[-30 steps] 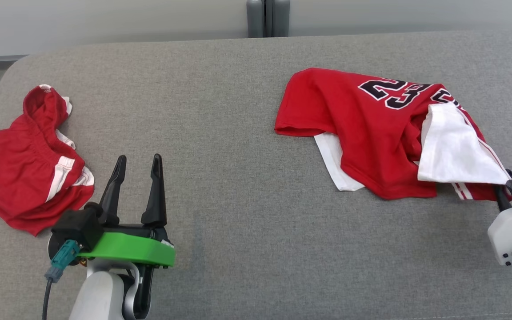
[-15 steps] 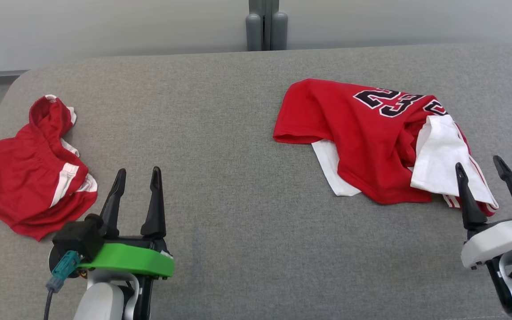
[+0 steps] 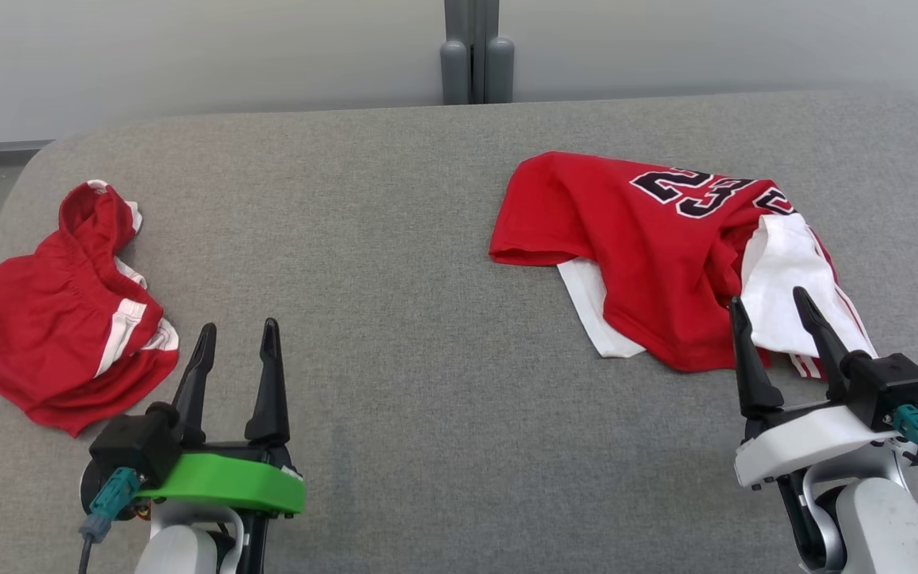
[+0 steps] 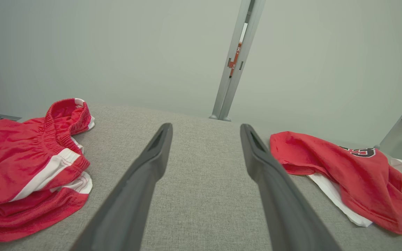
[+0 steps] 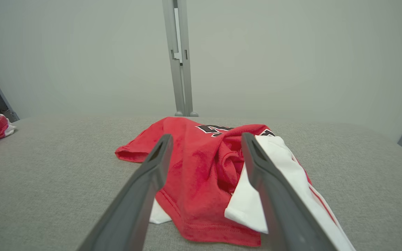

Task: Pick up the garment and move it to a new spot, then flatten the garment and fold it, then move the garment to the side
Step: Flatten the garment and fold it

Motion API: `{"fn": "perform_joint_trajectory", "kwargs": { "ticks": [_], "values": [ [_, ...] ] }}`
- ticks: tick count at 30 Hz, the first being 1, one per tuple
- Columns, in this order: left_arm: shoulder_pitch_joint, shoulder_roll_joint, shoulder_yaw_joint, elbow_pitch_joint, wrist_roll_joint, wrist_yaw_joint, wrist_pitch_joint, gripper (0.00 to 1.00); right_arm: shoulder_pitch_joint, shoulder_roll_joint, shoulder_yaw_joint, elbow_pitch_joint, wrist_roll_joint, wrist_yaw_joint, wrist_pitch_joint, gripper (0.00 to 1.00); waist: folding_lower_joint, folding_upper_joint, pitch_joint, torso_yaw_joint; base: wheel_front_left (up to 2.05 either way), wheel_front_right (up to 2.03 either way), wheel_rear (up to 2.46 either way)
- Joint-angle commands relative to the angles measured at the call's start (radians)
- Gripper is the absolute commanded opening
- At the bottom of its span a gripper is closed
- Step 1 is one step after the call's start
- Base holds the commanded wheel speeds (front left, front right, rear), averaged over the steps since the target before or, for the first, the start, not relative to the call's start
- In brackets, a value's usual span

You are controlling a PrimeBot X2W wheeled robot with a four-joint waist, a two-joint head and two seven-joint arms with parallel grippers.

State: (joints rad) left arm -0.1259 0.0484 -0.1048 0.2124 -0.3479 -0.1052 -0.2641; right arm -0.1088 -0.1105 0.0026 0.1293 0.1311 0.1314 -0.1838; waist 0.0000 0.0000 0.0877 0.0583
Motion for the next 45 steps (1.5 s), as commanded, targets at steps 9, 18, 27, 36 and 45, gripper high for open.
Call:
{"fn": "perform_joint_trajectory", "kwargs": {
  "ticks": [9,18,27,36,45],
  "values": [
    [0.032,0.004,0.002,0.004,0.019,0.005,0.000,1.00,-0.017,0.035,-0.078,0.052,0.007,-0.001,-0.032,1.00,0.0000,0.0000,-0.013,0.020,0.00,0.00,0.00],
    [-0.016,0.003,-0.110,0.066,-0.008,-0.012,0.000,1.00,-0.027,0.042,-0.076,0.033,-0.007,-0.001,-0.023,1.00,0.0000,0.0000,0.015,-0.037,0.00,0.00,0.00],
    [-0.218,0.004,-0.377,0.312,-0.138,-0.023,0.011,1.00,-0.060,0.049,-0.028,0.045,0.011,-0.001,-0.029,1.00,0.0000,0.0000,0.101,-0.217,0.00,0.00,0.00],
    [-0.407,0.005,-0.480,0.511,-0.199,-0.016,0.038,1.00,-0.080,0.058,-0.007,0.074,0.028,-0.001,-0.058,1.00,0.0000,0.0000,0.185,-0.389,0.00,0.00,0.00],
    [-0.506,0.005,-0.493,0.638,-0.241,0.017,0.032,1.00,-0.089,0.061,0.006,0.107,0.065,-0.001,-0.077,1.00,0.0000,0.0000,0.220,-0.475,0.00,0.00,0.00]
  ]
}}
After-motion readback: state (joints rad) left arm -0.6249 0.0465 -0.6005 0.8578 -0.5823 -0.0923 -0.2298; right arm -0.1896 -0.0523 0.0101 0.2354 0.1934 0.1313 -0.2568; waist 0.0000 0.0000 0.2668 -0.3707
